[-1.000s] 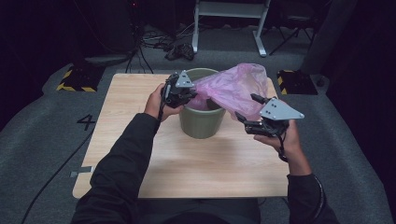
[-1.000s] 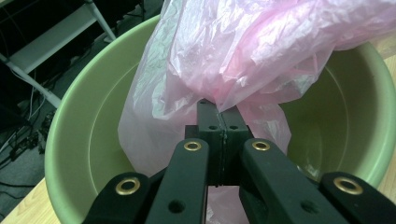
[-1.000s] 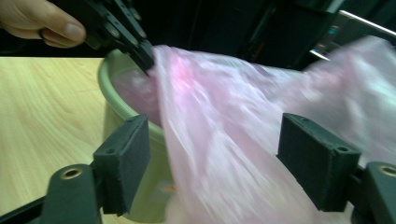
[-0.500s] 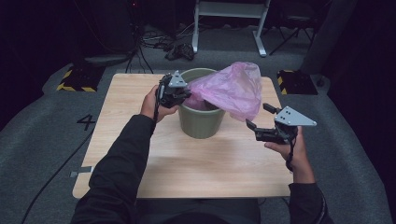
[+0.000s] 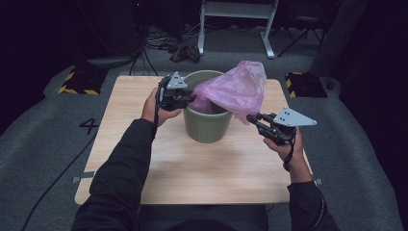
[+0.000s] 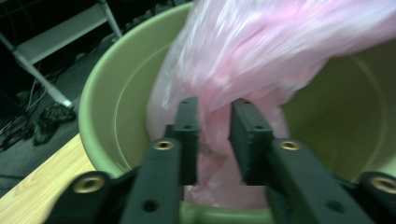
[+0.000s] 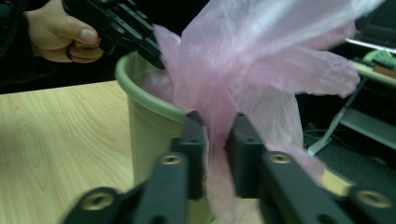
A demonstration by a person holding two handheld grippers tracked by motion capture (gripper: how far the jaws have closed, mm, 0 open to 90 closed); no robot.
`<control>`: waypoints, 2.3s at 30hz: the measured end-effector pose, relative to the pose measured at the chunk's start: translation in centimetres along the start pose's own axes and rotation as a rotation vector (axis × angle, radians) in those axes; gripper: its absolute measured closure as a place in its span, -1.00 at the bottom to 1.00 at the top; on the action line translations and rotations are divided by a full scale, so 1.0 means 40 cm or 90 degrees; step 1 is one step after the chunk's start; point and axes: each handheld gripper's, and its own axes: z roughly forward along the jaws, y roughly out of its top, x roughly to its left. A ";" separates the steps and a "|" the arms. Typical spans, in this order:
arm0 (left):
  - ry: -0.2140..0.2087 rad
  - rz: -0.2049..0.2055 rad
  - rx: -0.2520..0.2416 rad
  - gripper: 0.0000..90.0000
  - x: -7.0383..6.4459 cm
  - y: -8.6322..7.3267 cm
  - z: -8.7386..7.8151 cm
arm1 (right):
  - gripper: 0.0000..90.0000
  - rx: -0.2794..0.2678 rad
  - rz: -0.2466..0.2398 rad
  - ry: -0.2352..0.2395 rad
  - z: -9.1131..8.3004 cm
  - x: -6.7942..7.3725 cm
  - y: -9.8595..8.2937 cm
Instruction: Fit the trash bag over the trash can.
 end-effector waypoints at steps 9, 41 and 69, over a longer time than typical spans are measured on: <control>-0.075 0.039 -0.051 -0.16 -0.062 0.031 -0.042 | 0.97 0.021 -0.045 0.020 0.014 0.031 0.049; -0.070 0.133 -0.067 -0.36 -0.153 0.065 -0.031 | 0.96 0.026 -0.086 0.084 0.055 0.103 0.097; -0.048 0.136 -0.065 0.95 -0.114 0.030 -0.039 | -0.04 -0.012 -0.090 -0.022 -0.013 0.055 0.114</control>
